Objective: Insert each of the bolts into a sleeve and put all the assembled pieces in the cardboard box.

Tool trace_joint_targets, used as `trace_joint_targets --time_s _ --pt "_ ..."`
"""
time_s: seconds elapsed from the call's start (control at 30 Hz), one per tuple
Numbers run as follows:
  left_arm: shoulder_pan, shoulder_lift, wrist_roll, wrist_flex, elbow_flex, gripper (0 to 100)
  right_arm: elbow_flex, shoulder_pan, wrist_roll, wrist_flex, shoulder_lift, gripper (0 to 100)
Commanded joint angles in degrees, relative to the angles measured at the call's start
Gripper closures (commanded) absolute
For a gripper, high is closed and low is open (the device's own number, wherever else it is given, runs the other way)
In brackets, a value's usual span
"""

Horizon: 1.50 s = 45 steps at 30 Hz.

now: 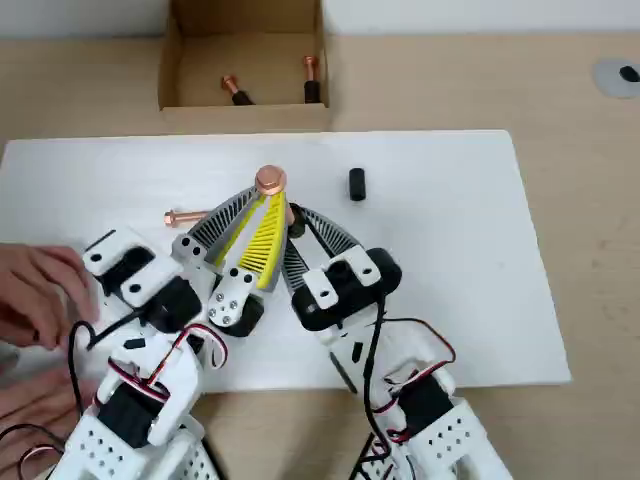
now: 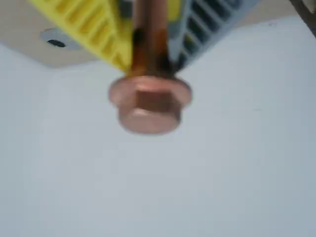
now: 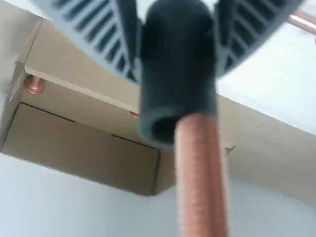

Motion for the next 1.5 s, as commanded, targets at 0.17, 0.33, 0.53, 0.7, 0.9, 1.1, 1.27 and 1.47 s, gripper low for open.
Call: trace_joint_targets --time_s 0.17,0.33,0.53,0.7,0.9,1.1,1.27,1.47 --pt "0.18 -0.13 -0.88 -1.32 -4.57 99 -0.13 0.04 -0.35 0.0 -0.66 98.9" --pt "0.18 0.22 -0.7 -1.32 -5.71 99 -0.13 0.04 -0.35 0.0 -0.66 98.9" --pt "0.44 0.31 -0.62 -1.32 -5.54 99 -0.13 0.04 -0.35 1.23 -0.66 98.9" --pt "0.53 0.31 -0.62 -1.23 -5.27 99 -0.13 0.04 -0.35 1.76 -0.75 98.9" --pt "0.62 -0.04 -0.53 -1.23 -2.2 99 -0.13 0.04 -0.35 1.76 -1.1 98.9" --pt "0.62 -0.04 -0.53 -1.23 -0.26 99 -0.13 0.04 -0.35 1.76 -1.1 98.9" --pt "0.44 -0.04 -0.53 -1.23 0.09 99 -0.13 0.04 -0.35 1.76 -1.1 98.9" --pt "0.7 -0.04 -0.53 -1.32 2.73 99 -0.13 0.04 -0.35 1.67 -1.19 98.9"
